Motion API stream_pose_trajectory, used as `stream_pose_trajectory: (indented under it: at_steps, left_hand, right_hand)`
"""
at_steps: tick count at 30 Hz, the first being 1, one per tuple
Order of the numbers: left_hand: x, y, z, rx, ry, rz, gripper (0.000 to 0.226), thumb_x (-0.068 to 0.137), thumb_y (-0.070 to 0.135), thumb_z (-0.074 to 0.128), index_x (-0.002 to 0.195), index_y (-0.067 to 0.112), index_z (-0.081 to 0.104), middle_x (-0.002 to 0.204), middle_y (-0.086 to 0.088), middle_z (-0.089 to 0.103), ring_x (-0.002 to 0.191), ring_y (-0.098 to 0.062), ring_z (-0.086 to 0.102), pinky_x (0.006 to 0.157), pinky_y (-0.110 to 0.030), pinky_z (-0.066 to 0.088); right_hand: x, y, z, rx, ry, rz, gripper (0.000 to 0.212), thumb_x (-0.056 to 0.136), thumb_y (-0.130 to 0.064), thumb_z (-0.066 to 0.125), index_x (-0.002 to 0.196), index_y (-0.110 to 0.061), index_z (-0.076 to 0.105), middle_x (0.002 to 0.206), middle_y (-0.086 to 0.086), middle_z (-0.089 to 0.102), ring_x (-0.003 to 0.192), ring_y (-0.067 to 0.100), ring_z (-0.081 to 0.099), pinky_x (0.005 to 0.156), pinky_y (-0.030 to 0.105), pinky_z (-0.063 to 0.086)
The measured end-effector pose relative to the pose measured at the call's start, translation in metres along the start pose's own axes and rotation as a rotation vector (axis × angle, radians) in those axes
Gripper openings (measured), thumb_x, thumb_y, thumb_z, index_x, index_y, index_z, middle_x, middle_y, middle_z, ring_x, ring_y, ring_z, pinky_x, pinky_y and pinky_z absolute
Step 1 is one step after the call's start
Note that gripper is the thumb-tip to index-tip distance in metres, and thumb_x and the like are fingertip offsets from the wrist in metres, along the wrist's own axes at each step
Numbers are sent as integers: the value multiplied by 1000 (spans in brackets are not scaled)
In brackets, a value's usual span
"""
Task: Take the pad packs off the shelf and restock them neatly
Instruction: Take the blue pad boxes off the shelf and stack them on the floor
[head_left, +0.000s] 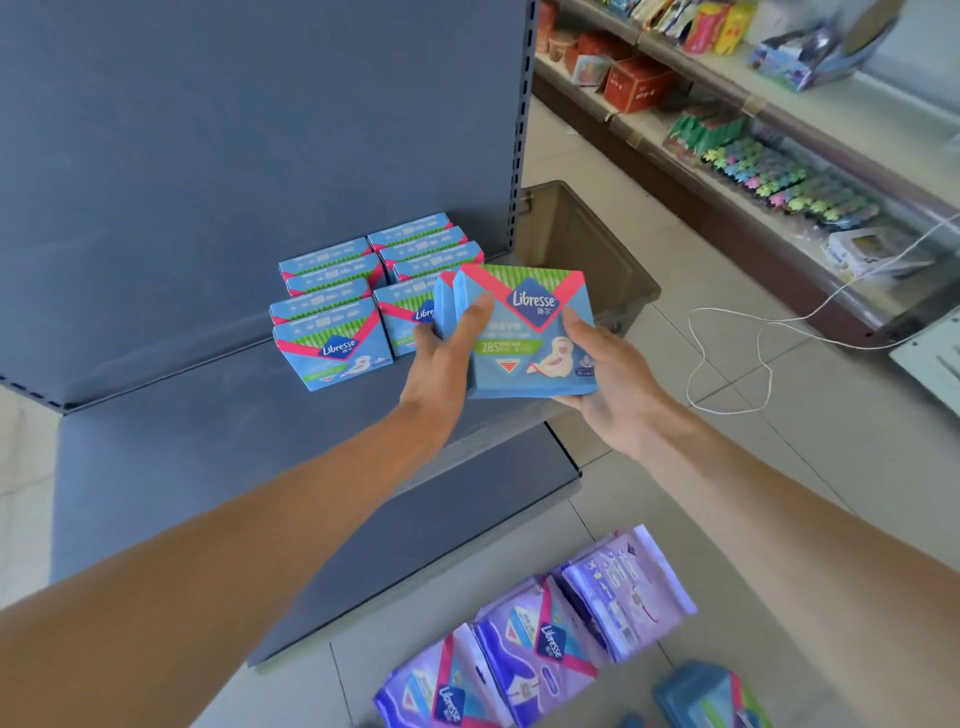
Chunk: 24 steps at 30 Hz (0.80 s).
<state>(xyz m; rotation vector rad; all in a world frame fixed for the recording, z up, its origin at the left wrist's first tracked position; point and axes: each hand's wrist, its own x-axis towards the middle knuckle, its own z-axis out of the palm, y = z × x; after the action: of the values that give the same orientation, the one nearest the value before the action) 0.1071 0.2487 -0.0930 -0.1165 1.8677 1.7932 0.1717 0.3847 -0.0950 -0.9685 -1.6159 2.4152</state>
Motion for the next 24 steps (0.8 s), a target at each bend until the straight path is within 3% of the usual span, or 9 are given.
stream_pose_trajectory:
  at_steps: [3, 7, 9, 12, 15, 17, 20, 22, 24]
  left_hand:
    - [-26, -16, 14, 85, -105, 36, 76, 67, 48, 73, 123, 19, 32, 108, 11, 60, 100, -9, 63, 83, -27, 50]
    - [-54, -43, 31, 125, -193, 8, 69, 71, 34, 79, 117, 11, 33, 105, 7, 56, 96, -9, 64, 75, -26, 54]
    - [-66, -60, 36, 130, -258, -14, 73, 68, 34, 82, 119, 9, 36, 108, 4, 59, 93, -11, 65, 69, -23, 55]
    - [-91, -82, 43, 153, -400, -53, 94, 49, 44, 85, 124, 7, 42, 118, -6, 64, 98, -18, 69, 77, -32, 59]
    - [-121, -102, 46, 181, -484, -97, 86, 55, 37, 85, 122, 8, 39, 116, -6, 63, 97, -18, 69, 78, -31, 58]
    - [-139, -121, 48, 225, -530, -136, 77, 62, 31, 85, 121, 10, 39, 115, -7, 63, 97, -19, 69, 80, -33, 57]
    - [-167, -158, 54, 229, -590, -220, 68, 65, 24, 86, 114, 14, 40, 109, -7, 64, 89, -19, 70, 67, -33, 60]
    - [-185, -186, 61, 269, -600, -247, 56, 72, 16, 81, 110, 15, 40, 98, -2, 62, 79, -14, 66, 56, -21, 56]
    - [-200, -214, 69, 311, -652, -276, 64, 67, 21, 84, 114, 13, 42, 99, -2, 64, 83, -16, 67, 68, -25, 57]
  right_hand:
    - [-23, 10, -24, -32, 38, -7, 23, 95, -34, 54, 103, -16, 67, 95, 2, 74, 82, 18, 70, 91, 40, 52]
    - [-62, 29, -55, -59, 152, -13, 34, 94, -33, 55, 114, -8, 65, 106, 11, 72, 93, 28, 68, 92, 41, 51]
    - [-88, 41, -67, -50, 212, -10, 29, 93, -31, 56, 110, -10, 66, 100, 9, 72, 86, 25, 68, 86, 38, 52]
    - [-130, 63, -86, -4, 292, -2, 20, 92, -30, 57, 97, -12, 66, 82, 2, 74, 68, 16, 69, 64, 26, 54]
    - [-172, 86, -103, 83, 354, 34, 16, 91, -26, 59, 89, -12, 67, 68, -1, 74, 56, 13, 69, 53, 20, 53]
    - [-199, 103, -115, 128, 381, 63, 18, 90, -25, 59, 93, -9, 68, 72, 1, 74, 59, 15, 69, 58, 20, 53]
    - [-233, 142, -136, 186, 454, 128, 39, 86, -24, 63, 117, -2, 64, 108, 15, 70, 91, 30, 65, 89, 39, 48]
    - [-257, 171, -152, 223, 486, 150, 37, 86, -23, 61, 117, -4, 63, 113, 17, 68, 91, 30, 64, 88, 38, 47]
    - [-281, 201, -169, 273, 499, 154, 29, 88, -20, 59, 113, -7, 63, 105, 13, 69, 78, 23, 68, 74, 29, 53]
